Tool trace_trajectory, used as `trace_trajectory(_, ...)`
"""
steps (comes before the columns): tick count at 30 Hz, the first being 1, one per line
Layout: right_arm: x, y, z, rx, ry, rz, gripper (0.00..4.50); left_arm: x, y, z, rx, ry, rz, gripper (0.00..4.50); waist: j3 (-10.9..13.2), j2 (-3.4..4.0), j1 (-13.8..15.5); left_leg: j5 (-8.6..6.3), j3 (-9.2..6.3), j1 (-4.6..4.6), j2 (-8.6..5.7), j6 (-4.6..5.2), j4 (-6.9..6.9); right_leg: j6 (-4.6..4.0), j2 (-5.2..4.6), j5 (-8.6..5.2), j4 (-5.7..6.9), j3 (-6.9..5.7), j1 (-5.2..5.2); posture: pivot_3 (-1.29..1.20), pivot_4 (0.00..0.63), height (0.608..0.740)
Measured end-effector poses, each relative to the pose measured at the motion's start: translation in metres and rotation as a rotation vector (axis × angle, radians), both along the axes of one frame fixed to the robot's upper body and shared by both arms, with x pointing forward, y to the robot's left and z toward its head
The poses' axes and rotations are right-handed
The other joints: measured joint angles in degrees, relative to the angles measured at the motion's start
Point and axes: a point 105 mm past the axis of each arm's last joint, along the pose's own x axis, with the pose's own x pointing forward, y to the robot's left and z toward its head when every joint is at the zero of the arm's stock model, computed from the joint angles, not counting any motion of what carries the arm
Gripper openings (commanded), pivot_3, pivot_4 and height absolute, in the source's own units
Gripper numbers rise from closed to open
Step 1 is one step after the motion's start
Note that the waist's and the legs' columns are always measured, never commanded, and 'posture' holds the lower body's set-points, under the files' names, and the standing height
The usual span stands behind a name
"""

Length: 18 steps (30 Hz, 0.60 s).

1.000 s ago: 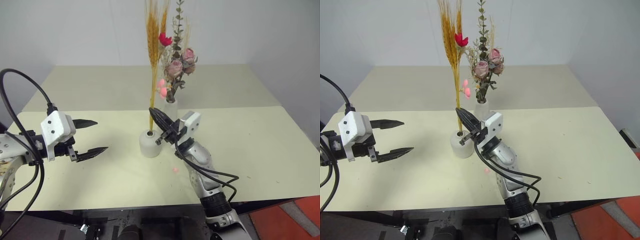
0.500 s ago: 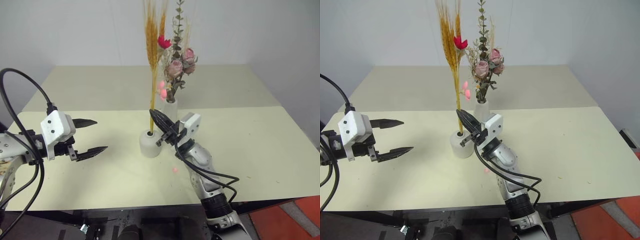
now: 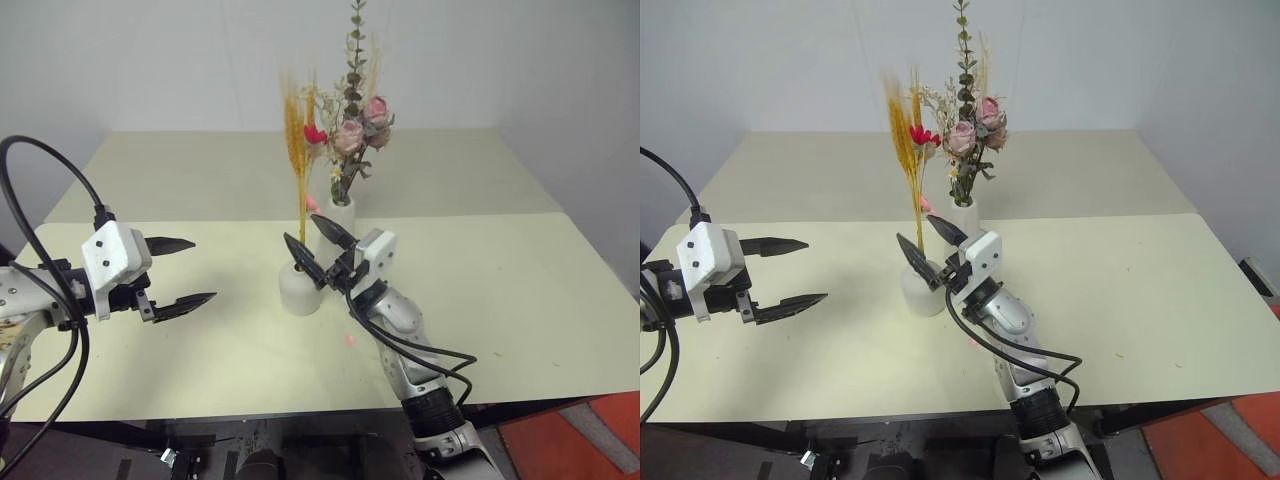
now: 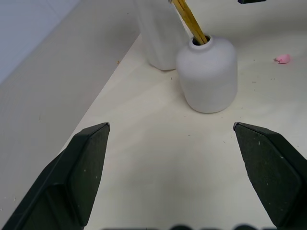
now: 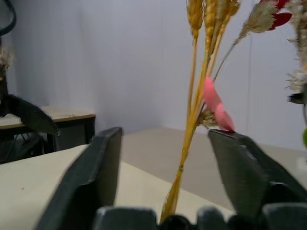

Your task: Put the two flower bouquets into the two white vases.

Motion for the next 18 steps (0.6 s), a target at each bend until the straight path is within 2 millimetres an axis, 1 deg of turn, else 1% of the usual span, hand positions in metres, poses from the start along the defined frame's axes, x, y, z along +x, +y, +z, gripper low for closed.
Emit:
trace_trajectory(4, -0.019, -0.019, -0.007, -0.047, 0.0, 0.023, 4.49, 0.0, 0.0, 0.0, 0.0, 0.0, -0.001, 4.5, 0.0, 0.0, 0.2, 0.0, 0.0, 0.0, -0.02, 0.0, 0.02, 0.02, -0.03, -0.01, -0.03, 0.0, 0.02, 0.0, 0.15, 0.74)
trace_trajectory(7, -0.038, -0.036, -0.006, -0.098, -0.005, 0.058, 4.49, -0.001, 0.0, -0.001, 0.001, 0.003, -0.002, 4.5, 0.0, -0.01, 0.2, 0.0, 0.0, 0.03, -0.02, 0.0, 0.02, 0.02, -0.02, -0.02, -0.06, 0.0, 0.04, 0.0, 0.15, 0.74)
trace_trajectory(9, -0.051, -0.052, -0.003, -0.129, 0.004, 0.077, 4.49, -0.001, 0.0, -0.001, 0.001, 0.005, -0.004, 4.5, 0.0, -0.02, 0.3, 0.0, 0.0, 0.04, -0.01, 0.0, 0.03, 0.02, -0.02, -0.04, -0.07, 0.0, 0.06, 0.0, 0.15, 0.74)
trace_trajectory(10, -0.055, -0.063, -0.003, -0.156, 0.012, 0.075, 4.49, -0.001, 0.0, -0.001, 0.002, 0.006, -0.004, 4.5, 0.0, -0.02, 0.3, 0.0, 0.01, 0.05, -0.02, 0.0, 0.03, 0.03, -0.03, -0.05, -0.08, 0.0, 0.09, 0.0, 0.15, 0.74)
trace_trajectory(11, -0.059, -0.082, -0.001, -0.182, 0.028, 0.068, 4.49, -0.002, 0.0, -0.001, 0.004, 0.008, -0.008, 4.5, 0.0, -0.03, 0.4, 0.0, 0.02, 0.04, -0.02, 0.0, 0.04, 0.04, -0.03, -0.05, -0.11, 0.0, 0.1, 0.0, 0.15, 0.74)
trace_trajectory(13, -0.064, -0.109, 0.005, -0.238, 0.035, 0.044, 4.49, -0.002, 0.001, -0.001, 0.006, 0.011, -0.007, 4.5, 0.0, -0.05, 0.6, -0.01, 0.03, 0.06, -0.03, 0.01, 0.04, 0.04, -0.04, -0.05, -0.15, -0.01, 0.15, 0.0, 0.15, 0.74)
trace_trajectory(15, -0.071, -0.144, 0.012, -0.392, 0.052, 0.029, 4.49, -0.002, 0.002, -0.001, 0.009, 0.017, -0.009, 4.5, 0.0, -0.01, 1.1, -0.01, 0.07, 0.07, -0.04, 0.02, 0.03, 0.06, -0.05, -0.06, -0.21, 0.01, 0.17, 0.0, 0.15, 0.74)
trace_trajectory(17, -0.079, -0.177, 0.025, -0.541, 0.057, -0.002, 4.49, -0.001, 0.004, -0.001, 0.008, 0.025, -0.007, 4.5, 0.0, -0.01, 1.4, -0.02, 0.08, 0.08, 0.02, 0.03, 0.01, 0.12, 0.03, -0.11, -0.31, 0.0, 0.2, 0.0, 0.15, 0.74)
trace_trajectory(18, -0.082, -0.19, 0.032, -0.589, 0.059, -0.014, 4.49, 0.0, 0.005, -0.001, 0.007, 0.027, -0.005, 4.5, 0.0, -0.03, 1.4, -0.02, 0.09, 0.08, 0.06, 0.03, -0.01, 0.15, 0.08, -0.13, -0.37, 0.0, 0.23, 0.0, 0.15, 0.74)
